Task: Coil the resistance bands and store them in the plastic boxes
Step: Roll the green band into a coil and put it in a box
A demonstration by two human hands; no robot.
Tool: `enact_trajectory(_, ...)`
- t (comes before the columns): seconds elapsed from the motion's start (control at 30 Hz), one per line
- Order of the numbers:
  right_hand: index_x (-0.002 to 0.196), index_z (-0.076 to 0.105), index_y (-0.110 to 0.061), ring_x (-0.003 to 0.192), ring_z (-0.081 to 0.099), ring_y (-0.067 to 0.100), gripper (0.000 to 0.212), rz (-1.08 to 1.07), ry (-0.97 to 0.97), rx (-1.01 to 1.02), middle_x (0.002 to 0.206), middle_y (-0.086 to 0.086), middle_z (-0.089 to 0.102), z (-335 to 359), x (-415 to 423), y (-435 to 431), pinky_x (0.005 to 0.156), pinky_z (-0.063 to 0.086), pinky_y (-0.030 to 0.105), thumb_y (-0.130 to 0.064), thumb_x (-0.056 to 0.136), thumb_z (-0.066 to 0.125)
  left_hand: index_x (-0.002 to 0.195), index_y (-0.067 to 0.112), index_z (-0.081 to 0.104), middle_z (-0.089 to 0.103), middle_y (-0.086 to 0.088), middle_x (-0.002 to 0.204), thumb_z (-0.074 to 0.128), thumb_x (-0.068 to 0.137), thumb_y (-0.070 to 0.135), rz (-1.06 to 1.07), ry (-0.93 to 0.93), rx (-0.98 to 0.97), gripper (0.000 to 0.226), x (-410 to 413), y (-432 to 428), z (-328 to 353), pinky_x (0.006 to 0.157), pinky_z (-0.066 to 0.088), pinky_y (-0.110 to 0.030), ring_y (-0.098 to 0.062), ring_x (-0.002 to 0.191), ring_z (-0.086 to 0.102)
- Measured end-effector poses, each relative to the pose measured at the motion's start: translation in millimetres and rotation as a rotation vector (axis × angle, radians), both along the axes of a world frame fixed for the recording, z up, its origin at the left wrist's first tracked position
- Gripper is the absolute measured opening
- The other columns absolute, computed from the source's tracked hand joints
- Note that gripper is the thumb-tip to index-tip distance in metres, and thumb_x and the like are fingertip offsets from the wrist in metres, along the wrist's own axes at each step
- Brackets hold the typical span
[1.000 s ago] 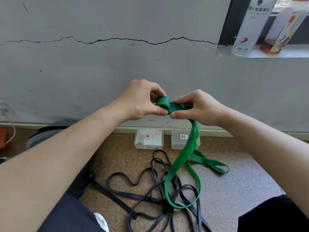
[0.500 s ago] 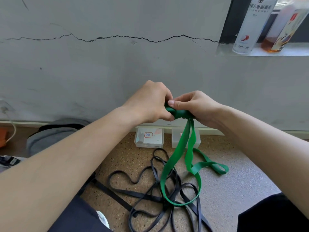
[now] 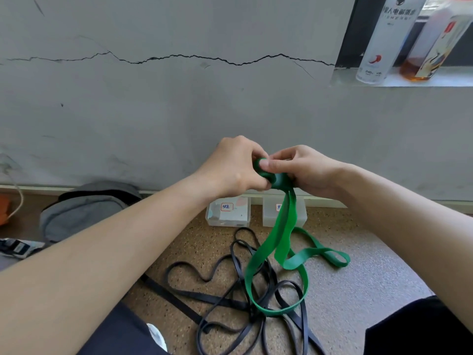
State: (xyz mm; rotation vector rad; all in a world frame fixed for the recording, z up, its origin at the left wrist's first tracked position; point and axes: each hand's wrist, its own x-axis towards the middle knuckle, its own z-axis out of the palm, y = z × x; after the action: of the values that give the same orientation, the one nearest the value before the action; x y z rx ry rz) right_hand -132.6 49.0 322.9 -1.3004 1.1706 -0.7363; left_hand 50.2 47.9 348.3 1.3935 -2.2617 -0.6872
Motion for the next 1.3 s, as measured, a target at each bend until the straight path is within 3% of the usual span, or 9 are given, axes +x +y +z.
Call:
enact_trajectory(0.2,0.119,0.068,0.002,0.081,0.065,0.022,0.076,0.079,-0.362,0.048,0.095,0.017,0.066,-1.2,-12.9,0.3,0.074,0.055,0.029,-0.051,0.068,0.086,0.111,0.014,0.066,0.075,0.002,0.100,0.084,0.072,-0.001,0.011,0.650,0.203,0.046,0.5,8.2,-14.2,0.082,0.054,-0.017,-0.006,0.094,0.073)
enact_trajectory(0.37,0.095,0.077,-0.022,0.070,0.061,0.018,0.039,0.081,-0.424,0.048,0.073,0.003,0.068,3.8,-9.5,3.5,0.075,0.048,0.031,-0.055,0.084,0.060,0.100,0.010,0.070,0.076,0.005,0.087,0.085,0.068,-0.004,0.028,0.716,0.191,0.037,-1.8,3.7,-0.6,0.075,0.056,-0.018,-0.008,0.083,0.075)
enact_trajectory(0.53,0.122,0.058,-0.008,0.068,0.056,0.020,0.068,0.062,-0.205,-0.022,0.070,0.002,0.059,8.0,-5.5,5.5,0.080,0.043,0.036,-0.067,0.093,0.041,0.098,0.010,0.073,0.079,-0.006,0.091,0.087,0.068,0.001,0.026,0.725,0.191,0.034,3.2,-3.8,11.4,0.081,0.058,-0.026,-0.017,0.087,0.076)
enact_trajectory(0.7,0.118,0.068,-0.027,0.087,0.069,0.017,0.050,0.116,0.121,-0.186,0.094,-0.002,0.075,9.2,-16.7,9.6,0.089,0.050,0.032,-0.039,0.072,0.085,0.100,0.012,0.075,0.079,-0.006,0.092,0.087,0.068,0.001,0.021,0.621,0.218,0.036,24.5,-12.1,16.3,0.080,0.057,-0.023,-0.017,0.089,0.076)
enact_trajectory(0.93,0.093,0.079,-0.019,0.078,0.068,0.014,0.025,0.001,0.252,-0.311,0.091,0.010,0.078,23.5,-16.8,9.8,0.084,0.054,0.030,-0.013,0.071,0.089,0.097,0.023,0.078,0.079,0.003,0.086,0.092,0.065,0.013,-0.103,0.167,0.069,0.036,22.3,-14.0,25.5,0.086,0.059,-0.035,-0.013,0.086,0.075)
enact_trajectory(1.0,0.090,0.079,-0.013,0.072,0.063,0.015,0.021,0.008,0.250,-0.273,0.083,0.012,0.076,24.9,-13.6,8.6,0.076,0.052,0.032,-0.024,0.074,0.088,0.092,0.025,0.078,0.076,0.003,0.077,0.090,0.063,0.029,-0.119,-0.054,-0.071,0.031,17.7,-14.1,26.6,0.079,0.058,-0.039,-0.017,0.082,0.073)
enact_trajectory(1.13,0.074,0.071,-0.003,0.059,0.042,0.019,0.081,-0.046,0.351,-0.214,0.062,0.007,0.048,15.5,-1.7,3.8,0.060,0.033,0.033,-0.082,0.058,0.070,0.076,0.028,0.073,0.065,0.003,0.065,0.087,0.065,0.032,-0.115,-0.369,-0.219,0.018,3.1,-7.2,27.8,0.057,0.048,-0.031,-0.021,0.068,0.064)
enact_trajectory(1.2,0.078,0.078,-0.006,0.063,0.053,0.016,0.084,-0.044,0.371,-0.195,0.067,0.006,0.062,9.7,1.6,4.2,0.065,0.040,0.032,-0.085,0.051,0.073,0.060,0.024,0.060,0.060,0.002,0.058,0.085,0.064,0.028,-0.117,-0.412,-0.242,0.026,-2.1,-4.1,24.0,0.049,0.039,-0.029,-0.024,0.062,0.061)
enact_trajectory(1.3,0.083,0.081,-0.013,0.071,0.062,0.015,0.064,-0.014,0.310,-0.141,0.077,0.005,0.075,5.4,-1.9,4.5,0.072,0.048,0.032,-0.071,0.058,0.075,0.071,0.023,0.067,0.063,0.003,0.064,0.086,0.063,0.030,-0.106,-0.363,-0.214,0.022,-0.7,-5.8,17.8,0.054,0.044,-0.029,-0.023,0.068,0.063)
